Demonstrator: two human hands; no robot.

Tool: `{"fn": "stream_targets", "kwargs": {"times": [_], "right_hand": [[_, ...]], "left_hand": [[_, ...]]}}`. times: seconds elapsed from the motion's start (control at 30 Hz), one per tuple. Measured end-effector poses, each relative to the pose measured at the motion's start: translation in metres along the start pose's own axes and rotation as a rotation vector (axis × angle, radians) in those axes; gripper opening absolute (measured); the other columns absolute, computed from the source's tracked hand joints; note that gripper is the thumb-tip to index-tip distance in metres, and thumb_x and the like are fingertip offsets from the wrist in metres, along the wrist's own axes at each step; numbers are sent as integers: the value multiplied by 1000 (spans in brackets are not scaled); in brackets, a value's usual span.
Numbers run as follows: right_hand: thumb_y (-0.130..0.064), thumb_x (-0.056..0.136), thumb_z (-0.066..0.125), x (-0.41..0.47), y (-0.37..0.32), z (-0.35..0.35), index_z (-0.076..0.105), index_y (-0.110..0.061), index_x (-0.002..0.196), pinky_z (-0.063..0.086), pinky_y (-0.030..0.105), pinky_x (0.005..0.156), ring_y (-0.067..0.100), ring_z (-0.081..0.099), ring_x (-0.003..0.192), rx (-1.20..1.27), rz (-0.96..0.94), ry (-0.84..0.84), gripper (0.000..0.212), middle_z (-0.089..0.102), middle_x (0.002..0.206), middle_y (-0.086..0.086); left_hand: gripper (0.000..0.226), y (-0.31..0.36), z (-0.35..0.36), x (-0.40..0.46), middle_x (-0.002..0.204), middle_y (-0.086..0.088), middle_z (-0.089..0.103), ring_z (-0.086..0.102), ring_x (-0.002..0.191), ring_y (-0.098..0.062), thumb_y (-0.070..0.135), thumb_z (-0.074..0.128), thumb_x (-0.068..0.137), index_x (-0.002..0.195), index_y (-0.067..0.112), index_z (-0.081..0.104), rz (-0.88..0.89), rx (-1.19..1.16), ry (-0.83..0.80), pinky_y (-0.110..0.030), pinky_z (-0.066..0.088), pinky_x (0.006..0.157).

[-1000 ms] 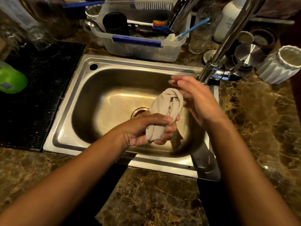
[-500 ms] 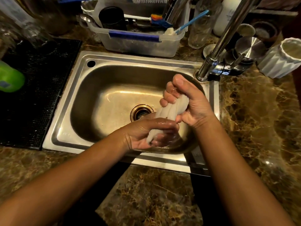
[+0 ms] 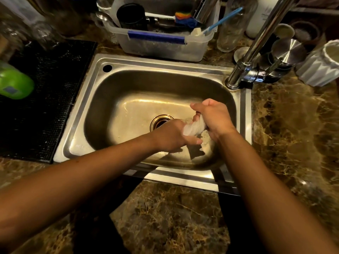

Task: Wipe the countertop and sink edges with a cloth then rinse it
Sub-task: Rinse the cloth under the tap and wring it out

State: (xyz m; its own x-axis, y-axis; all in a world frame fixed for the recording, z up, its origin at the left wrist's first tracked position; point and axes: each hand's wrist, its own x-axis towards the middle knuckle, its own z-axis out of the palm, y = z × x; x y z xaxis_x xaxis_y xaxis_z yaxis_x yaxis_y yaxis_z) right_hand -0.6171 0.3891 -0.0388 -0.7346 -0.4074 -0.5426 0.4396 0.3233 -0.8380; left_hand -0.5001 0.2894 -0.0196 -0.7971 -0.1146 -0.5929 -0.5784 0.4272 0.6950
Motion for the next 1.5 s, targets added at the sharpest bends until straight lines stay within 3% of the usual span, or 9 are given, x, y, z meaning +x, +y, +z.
{"fn": "stream_targets", "kwargs": {"times": [0.1, 0.27, 0.43, 0.6, 0.73, 0.93, 1.13, 1.37, 1.5], "right_hand": [[-14, 88, 78, -1, -2, 3, 50, -17, 71, 54, 33, 57, 18, 62, 54, -18, -107, 59, 34, 54, 66, 7], [-30, 93, 75, -26, -15, -23, 70, -18, 105, 57, 40, 95, 11, 70, 106, -388, -390, -220, 18, 75, 111, -8], [-36, 81, 83, -46, -18, -34, 32, -42, 156, 26, 34, 122, 11, 18, 155, -1130, -640, -502, 91, 17, 170, -15], [-30, 84, 80, -42, -15, -8, 42, -25, 148, 53, 43, 94, 28, 55, 127, -1290, -702, -135, 75, 49, 144, 4], [-40, 89, 74, -41, -29, -10, 56, -22, 120, 39, 34, 64, 23, 61, 91, -1527, -848, -28, 40, 62, 111, 3], [-55, 95, 59, -37, -43, -21, 58, -23, 111, 29, 30, 56, 20, 49, 68, -1649, -845, -95, 36, 66, 92, 1], [-50, 92, 63, -29, -46, -5, 52, -21, 69, 38, 30, 58, 17, 56, 63, -1371, -359, -249, 39, 53, 64, -5], [-28, 99, 61, -30, -33, -9, 45, -22, 57, 14, 27, 46, 11, 24, 41, -466, 314, -707, 45, 35, 52, -4], [-28, 101, 54, -23, -33, -12, 36, -25, 53, 10, 24, 43, 8, 20, 37, -300, 418, -832, 51, 29, 48, -8]], "left_hand": [[40, -1, -1, 4, 86, 2, 61, 61, 80, -20, 51, 63, 99, 106, 12, 64, 114, 346, 161, -34, 48, 72], [40, -4, -29, -7, 63, -6, 56, 46, 46, -13, 44, 63, 101, 79, 11, 65, -19, -115, -32, -22, 37, 44], [35, -4, -55, -8, 64, -2, 49, 39, 50, -13, 44, 61, 101, 82, 16, 67, -65, -220, -283, -24, 31, 46], [30, 9, -68, -3, 67, -4, 58, 44, 52, -14, 24, 64, 102, 74, 22, 73, 2, -220, -448, -23, 36, 48], [9, 18, -76, -3, 72, -6, 66, 55, 55, -13, 16, 70, 98, 94, 8, 69, -45, -121, -407, -19, 47, 49], [26, 27, -69, -4, 68, 5, 65, 57, 59, -9, 40, 81, 86, 91, 19, 68, 49, 268, -206, -19, 43, 50], [34, 30, -63, 8, 83, 0, 58, 55, 75, -23, 50, 61, 98, 106, 18, 70, 156, 987, 251, -33, 41, 67], [32, 22, -61, 12, 106, -7, 72, 70, 91, -33, 43, 53, 103, 122, 18, 58, 338, 1214, 286, -34, 40, 67], [32, 14, -63, 15, 98, -11, 73, 71, 83, -37, 37, 62, 100, 120, 12, 61, 492, 1110, 381, -35, 35, 62]]}}
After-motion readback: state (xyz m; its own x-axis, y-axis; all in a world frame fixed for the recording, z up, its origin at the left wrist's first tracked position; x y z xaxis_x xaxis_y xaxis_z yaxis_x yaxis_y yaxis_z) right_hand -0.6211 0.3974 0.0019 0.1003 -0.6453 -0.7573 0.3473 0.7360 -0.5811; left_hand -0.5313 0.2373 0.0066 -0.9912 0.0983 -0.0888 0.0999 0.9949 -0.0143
